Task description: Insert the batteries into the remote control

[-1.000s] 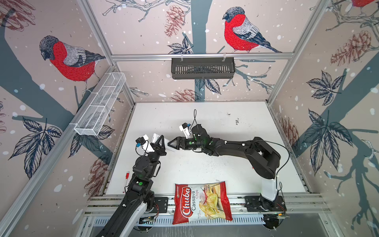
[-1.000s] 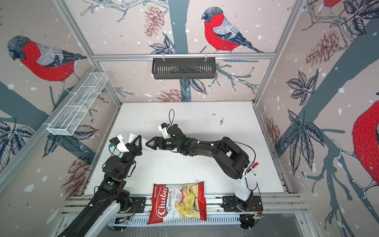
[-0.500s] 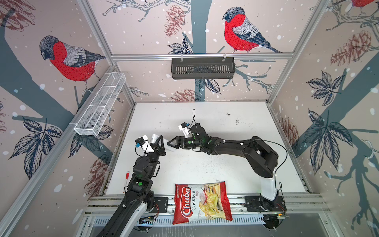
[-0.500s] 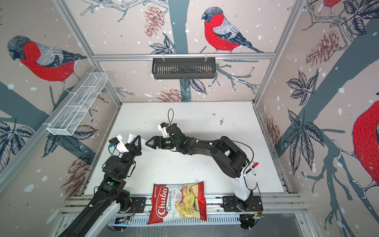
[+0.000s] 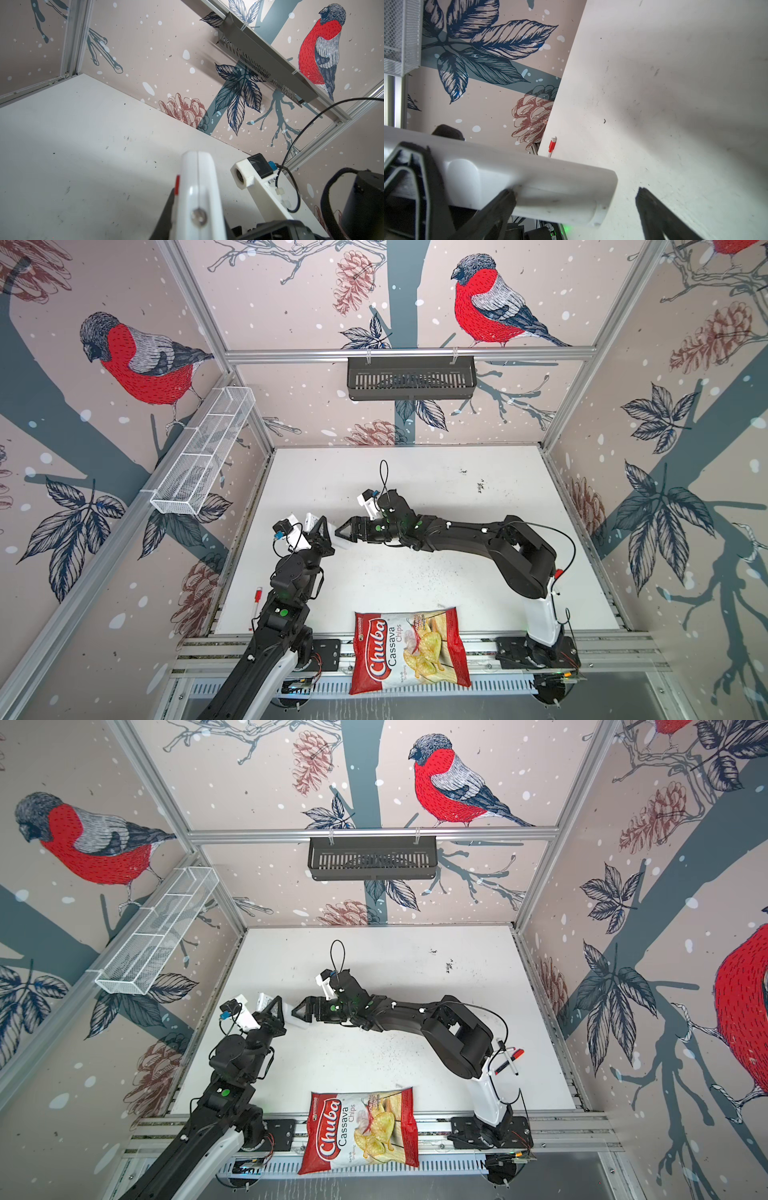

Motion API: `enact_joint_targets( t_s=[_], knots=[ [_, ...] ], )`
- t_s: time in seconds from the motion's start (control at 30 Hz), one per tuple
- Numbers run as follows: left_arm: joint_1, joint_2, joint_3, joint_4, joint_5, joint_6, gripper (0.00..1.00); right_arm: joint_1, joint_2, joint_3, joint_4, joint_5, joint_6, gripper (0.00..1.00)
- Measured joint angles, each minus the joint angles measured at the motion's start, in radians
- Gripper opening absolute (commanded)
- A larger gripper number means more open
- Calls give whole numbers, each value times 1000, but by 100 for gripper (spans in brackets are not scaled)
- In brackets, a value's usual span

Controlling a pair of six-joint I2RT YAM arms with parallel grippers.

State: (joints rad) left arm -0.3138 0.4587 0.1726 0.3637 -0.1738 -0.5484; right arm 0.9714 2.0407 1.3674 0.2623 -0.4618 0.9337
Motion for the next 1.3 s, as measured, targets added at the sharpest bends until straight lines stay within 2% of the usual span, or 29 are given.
enact_joint_targets(
  t_s=[0.33,1.3],
  knots=[
    [0,9,-3,-27,0,6,0,11,-4,15,-81,69,-47,95],
    [-3,49,-4,31,120,-7,0,-10,-108,-119,-43,82,-48,95]
  ],
)
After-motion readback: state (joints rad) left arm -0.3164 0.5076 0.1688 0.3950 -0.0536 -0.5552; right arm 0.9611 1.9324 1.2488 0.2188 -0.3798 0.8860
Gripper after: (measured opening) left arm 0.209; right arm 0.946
